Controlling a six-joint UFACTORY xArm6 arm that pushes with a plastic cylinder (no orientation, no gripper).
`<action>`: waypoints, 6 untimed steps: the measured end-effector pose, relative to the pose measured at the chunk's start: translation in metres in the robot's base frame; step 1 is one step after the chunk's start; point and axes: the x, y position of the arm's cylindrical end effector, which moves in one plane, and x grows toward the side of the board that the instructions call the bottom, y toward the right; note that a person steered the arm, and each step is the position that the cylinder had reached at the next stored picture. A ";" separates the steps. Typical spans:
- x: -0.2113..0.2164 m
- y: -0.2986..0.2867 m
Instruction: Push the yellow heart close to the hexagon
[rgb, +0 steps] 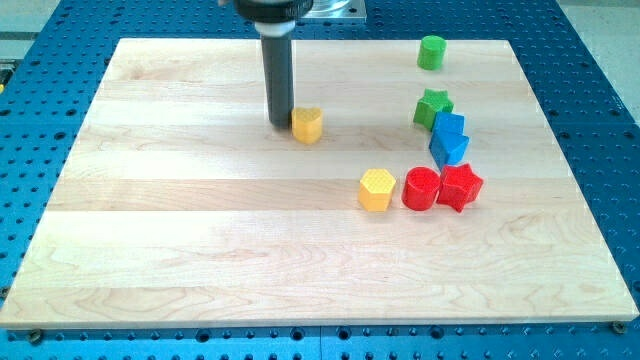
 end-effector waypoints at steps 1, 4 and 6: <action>-0.018 -0.006; 0.055 0.034; 0.040 0.036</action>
